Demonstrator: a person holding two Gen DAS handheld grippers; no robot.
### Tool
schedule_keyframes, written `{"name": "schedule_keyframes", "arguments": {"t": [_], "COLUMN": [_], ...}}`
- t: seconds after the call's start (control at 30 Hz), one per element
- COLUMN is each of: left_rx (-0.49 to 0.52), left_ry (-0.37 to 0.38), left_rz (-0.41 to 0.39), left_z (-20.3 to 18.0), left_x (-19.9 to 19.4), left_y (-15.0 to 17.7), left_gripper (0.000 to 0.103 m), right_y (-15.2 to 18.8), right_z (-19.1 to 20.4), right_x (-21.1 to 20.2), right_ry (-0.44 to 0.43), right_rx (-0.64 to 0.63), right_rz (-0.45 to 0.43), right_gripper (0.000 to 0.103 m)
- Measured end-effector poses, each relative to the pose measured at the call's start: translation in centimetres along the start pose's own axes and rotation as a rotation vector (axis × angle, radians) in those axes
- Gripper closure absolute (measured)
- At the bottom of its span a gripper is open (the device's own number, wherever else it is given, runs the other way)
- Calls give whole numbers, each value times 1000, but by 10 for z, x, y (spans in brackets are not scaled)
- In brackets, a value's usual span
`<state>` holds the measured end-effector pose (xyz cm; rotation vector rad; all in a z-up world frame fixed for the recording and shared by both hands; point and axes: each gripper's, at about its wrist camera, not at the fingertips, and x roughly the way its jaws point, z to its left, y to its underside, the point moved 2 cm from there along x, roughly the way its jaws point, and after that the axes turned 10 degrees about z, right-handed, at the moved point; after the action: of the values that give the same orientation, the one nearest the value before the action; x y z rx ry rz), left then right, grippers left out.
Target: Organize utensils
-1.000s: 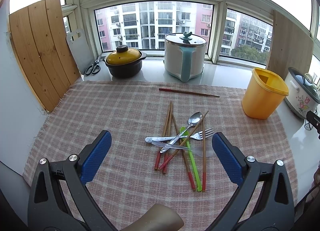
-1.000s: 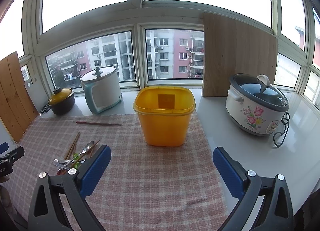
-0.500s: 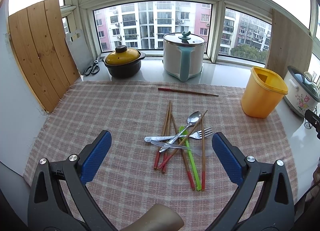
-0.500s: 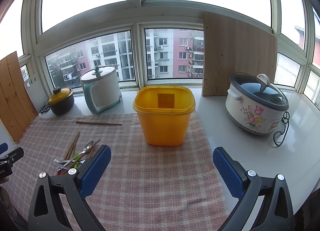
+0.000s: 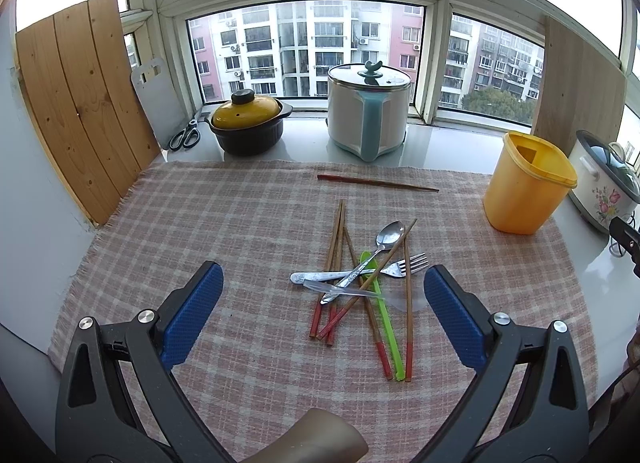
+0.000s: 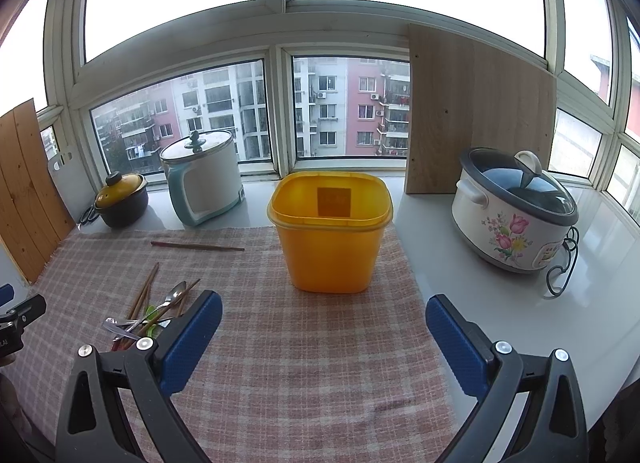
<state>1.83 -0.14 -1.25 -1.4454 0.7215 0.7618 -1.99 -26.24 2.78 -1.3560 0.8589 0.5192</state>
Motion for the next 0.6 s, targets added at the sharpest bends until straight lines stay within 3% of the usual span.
{"name": "schedule_keyframes", "arguments": {"t": [0.6], "left_rx": [1], "left_ry": [-2], "left_rz": [8], "left_z": [4], "left_x": [6], "left_y": [7], "left_gripper": [1], "right_y": [-2], "right_z": [3], "right_x": [2], "right_ry": [7], "right_rx": [-8], "right_rz": [8], "right_gripper": [0]}}
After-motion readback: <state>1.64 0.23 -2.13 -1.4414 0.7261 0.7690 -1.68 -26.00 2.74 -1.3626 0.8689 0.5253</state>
